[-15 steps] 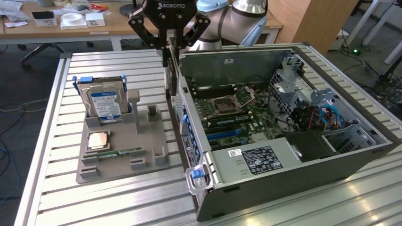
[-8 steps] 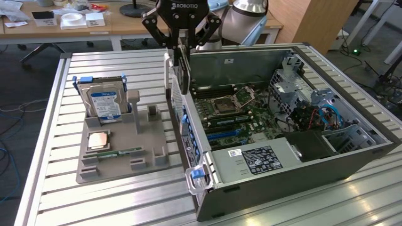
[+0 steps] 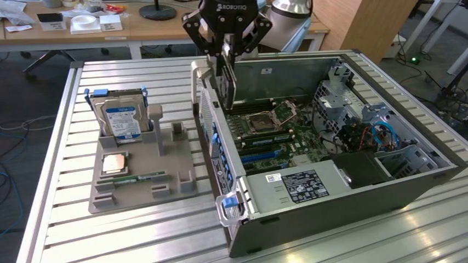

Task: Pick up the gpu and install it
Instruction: 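Pick up the gpu and move the gpu toward the slot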

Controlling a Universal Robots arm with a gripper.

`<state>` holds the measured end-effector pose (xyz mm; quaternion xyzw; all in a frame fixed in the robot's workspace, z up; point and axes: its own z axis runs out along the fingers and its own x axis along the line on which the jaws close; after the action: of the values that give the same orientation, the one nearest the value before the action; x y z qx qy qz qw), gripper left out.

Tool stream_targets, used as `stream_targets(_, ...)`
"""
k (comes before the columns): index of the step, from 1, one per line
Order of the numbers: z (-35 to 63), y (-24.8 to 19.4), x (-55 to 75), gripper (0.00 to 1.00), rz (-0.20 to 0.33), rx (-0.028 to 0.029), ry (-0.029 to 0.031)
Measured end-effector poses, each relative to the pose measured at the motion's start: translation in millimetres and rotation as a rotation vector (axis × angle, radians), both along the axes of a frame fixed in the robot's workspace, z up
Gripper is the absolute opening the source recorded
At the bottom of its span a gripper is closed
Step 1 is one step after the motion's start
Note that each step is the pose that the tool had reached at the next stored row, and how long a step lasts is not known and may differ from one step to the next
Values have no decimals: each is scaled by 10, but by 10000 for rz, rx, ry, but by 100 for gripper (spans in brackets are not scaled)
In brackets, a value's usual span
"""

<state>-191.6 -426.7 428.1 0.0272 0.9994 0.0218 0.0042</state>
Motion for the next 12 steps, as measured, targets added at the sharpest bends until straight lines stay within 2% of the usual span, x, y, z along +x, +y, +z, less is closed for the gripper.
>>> stream_targets(12,-5,0,483,27,-3,0,0)
